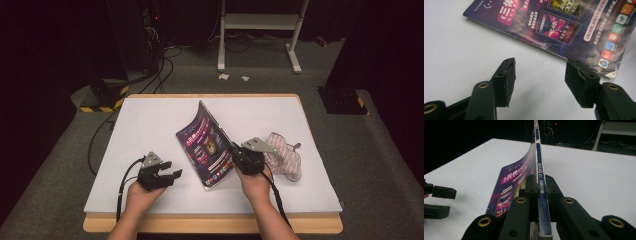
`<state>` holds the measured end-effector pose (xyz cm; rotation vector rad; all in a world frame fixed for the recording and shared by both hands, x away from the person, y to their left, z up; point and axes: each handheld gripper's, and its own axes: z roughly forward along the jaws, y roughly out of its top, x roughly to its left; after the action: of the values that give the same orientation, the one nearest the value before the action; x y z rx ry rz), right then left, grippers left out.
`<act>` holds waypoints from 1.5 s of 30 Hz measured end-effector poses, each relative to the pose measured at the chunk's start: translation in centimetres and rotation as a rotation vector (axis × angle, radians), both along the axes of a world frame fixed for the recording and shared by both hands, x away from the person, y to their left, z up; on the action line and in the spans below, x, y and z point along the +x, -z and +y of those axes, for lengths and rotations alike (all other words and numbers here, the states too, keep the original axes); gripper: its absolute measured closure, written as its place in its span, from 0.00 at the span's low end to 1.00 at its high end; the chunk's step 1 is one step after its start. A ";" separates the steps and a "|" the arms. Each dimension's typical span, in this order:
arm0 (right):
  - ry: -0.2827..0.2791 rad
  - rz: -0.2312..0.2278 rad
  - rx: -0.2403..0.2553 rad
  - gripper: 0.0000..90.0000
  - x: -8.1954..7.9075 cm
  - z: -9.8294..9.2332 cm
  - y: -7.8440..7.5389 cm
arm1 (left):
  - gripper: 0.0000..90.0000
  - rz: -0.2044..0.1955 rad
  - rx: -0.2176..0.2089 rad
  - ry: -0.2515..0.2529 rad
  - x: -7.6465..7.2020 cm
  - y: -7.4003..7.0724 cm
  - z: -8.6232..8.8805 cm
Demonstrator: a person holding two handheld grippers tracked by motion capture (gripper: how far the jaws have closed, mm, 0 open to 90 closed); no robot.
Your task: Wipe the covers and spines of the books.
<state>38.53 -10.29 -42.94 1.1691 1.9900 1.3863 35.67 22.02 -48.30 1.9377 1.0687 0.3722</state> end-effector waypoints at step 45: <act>0.018 -0.116 -0.048 0.94 -2.1 0.7 -2.5 | 0.46 -0.010 -0.009 -0.014 0.0 -0.2 0.4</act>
<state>36.42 -9.60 -40.44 1.0580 1.9166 1.3589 35.65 22.39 -48.14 1.9198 1.0761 0.3834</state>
